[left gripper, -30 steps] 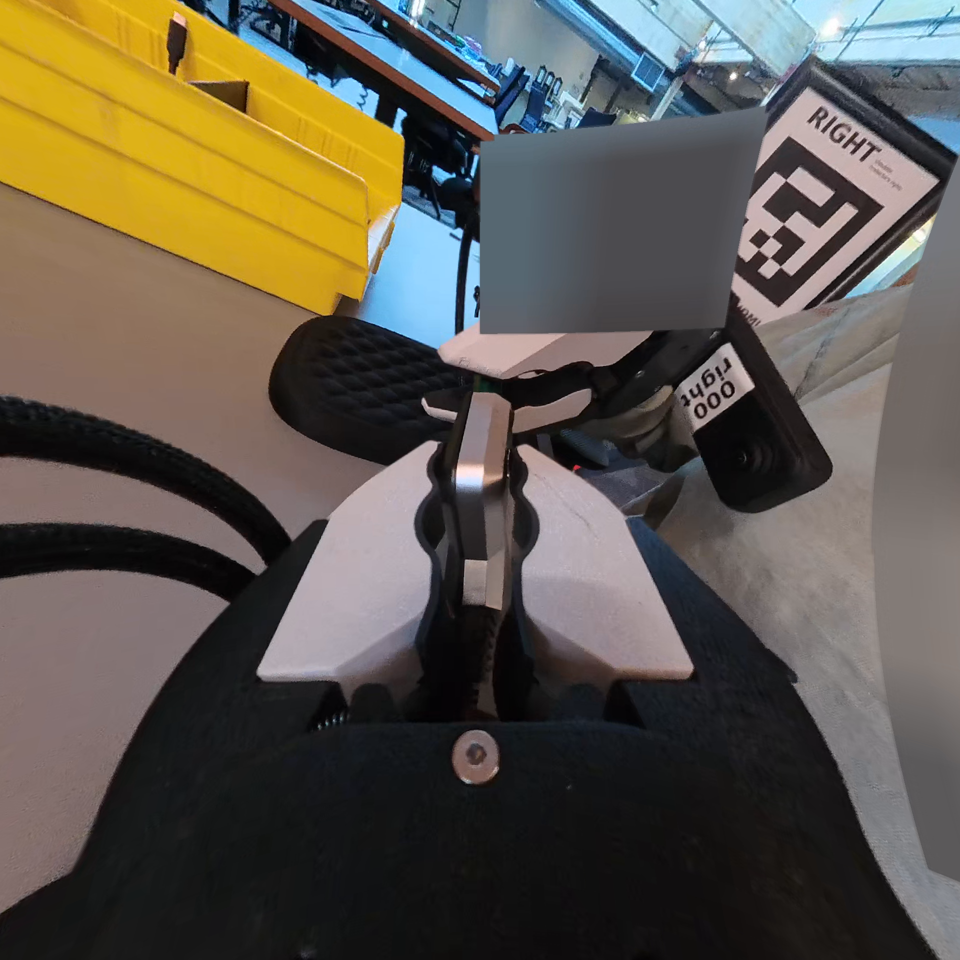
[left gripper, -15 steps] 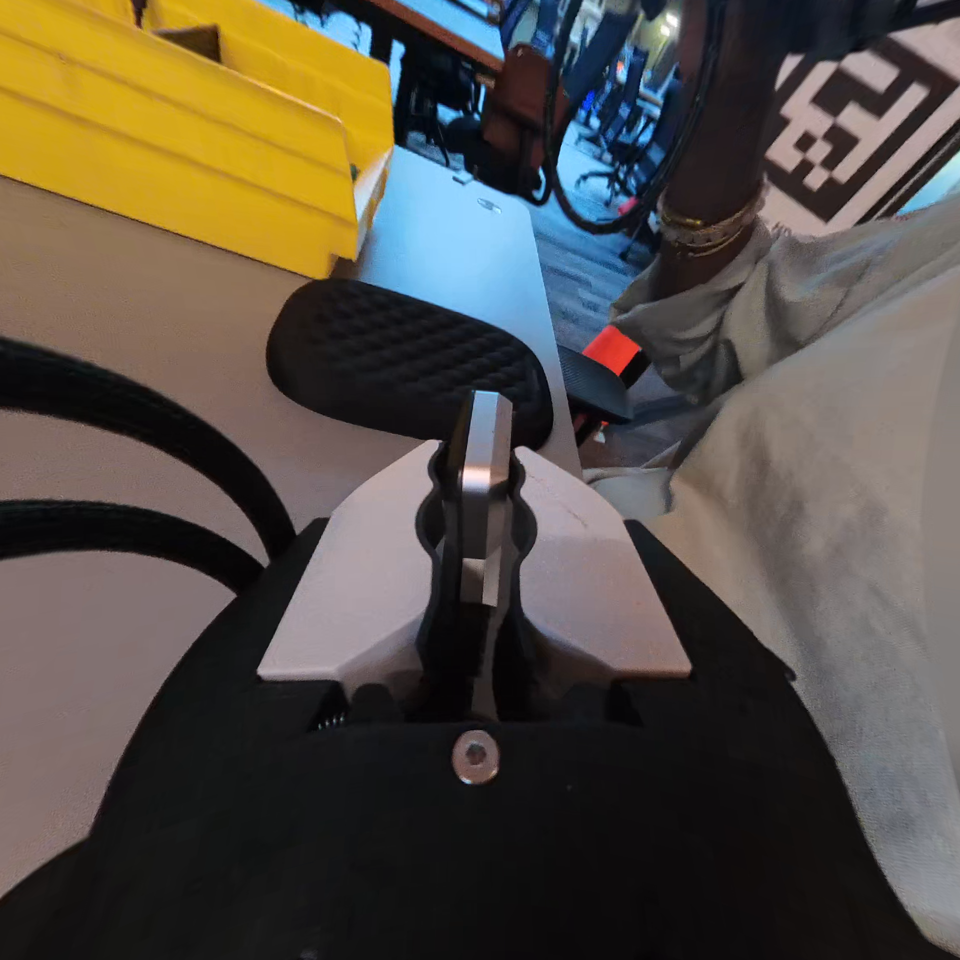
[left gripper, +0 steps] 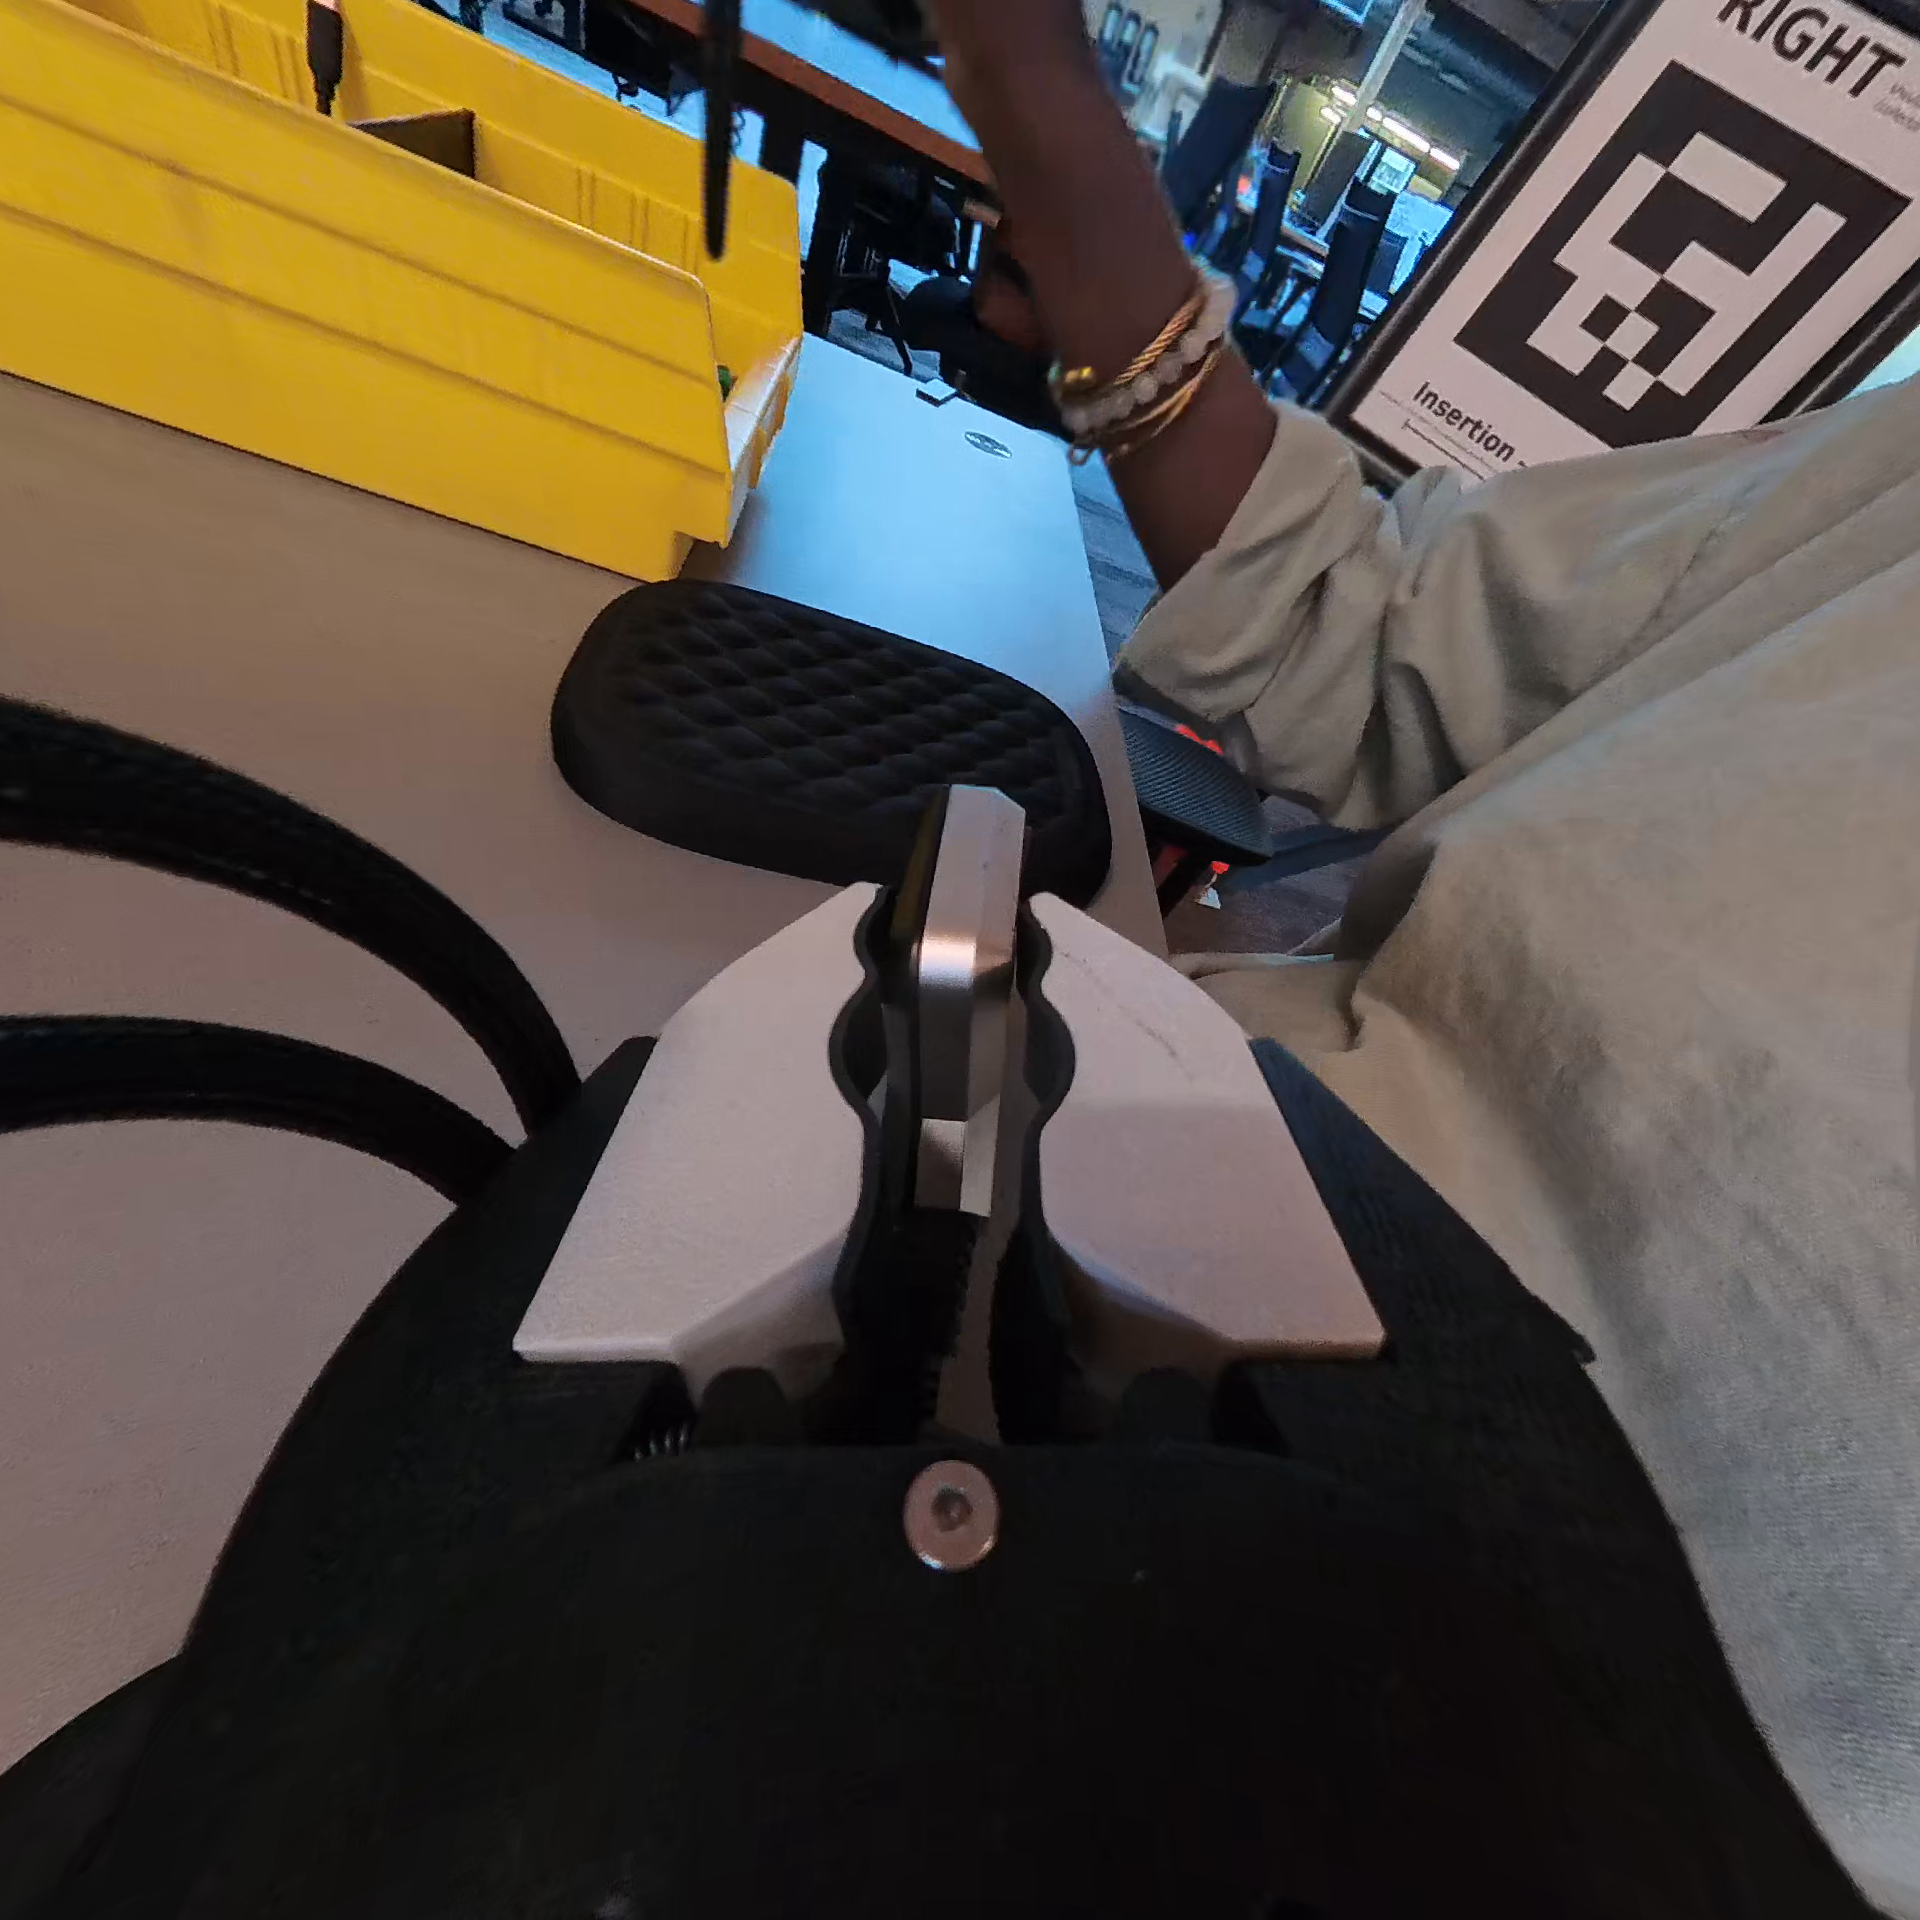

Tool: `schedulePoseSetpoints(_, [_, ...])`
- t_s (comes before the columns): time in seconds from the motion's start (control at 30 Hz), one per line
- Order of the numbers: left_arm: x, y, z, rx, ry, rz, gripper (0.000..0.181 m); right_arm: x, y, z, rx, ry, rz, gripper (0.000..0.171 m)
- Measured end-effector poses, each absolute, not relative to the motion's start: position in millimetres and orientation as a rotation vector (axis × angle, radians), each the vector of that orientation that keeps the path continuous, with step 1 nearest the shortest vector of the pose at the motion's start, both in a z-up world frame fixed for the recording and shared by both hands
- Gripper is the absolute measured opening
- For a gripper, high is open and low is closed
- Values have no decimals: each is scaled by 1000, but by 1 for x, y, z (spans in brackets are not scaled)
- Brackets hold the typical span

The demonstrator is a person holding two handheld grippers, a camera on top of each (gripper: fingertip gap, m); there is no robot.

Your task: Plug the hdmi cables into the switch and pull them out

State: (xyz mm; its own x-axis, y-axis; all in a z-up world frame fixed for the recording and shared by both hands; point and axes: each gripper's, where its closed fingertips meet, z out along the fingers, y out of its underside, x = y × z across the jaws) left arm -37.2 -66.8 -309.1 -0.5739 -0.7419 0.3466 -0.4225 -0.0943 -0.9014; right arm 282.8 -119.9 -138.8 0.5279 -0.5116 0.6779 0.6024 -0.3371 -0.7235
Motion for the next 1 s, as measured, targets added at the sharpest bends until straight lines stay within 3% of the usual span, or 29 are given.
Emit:
schedulePoseSetpoints(0.27, [-37, -67, -311, -1278, 1915, -1690, 22, 327, -94, -239, -1818, 119, -991, 14])
schedulePoseSetpoints(0.63, [-38, -67, -312, -1267, 1918, -1664, 22, 254, -50, -285, -2054, -400, -699, 17])
schedulePoseSetpoints(0.8, [-38, -67, -312, -1268, 1922, -1670, 22, 243, -50, -293, -2125, -237, -406, 38])
schedulePoseSetpoints(0.9, [-38, -67, -312, -1269, 1922, -1671, 22, 235, -54, -271, -2049, -142, -184, 53])
schedulePoseSetpoints(1.0, [-38, -67, -312, -1271, 1923, -1673, 22, 217, -65, -239, -1929, -121, 72, 57])
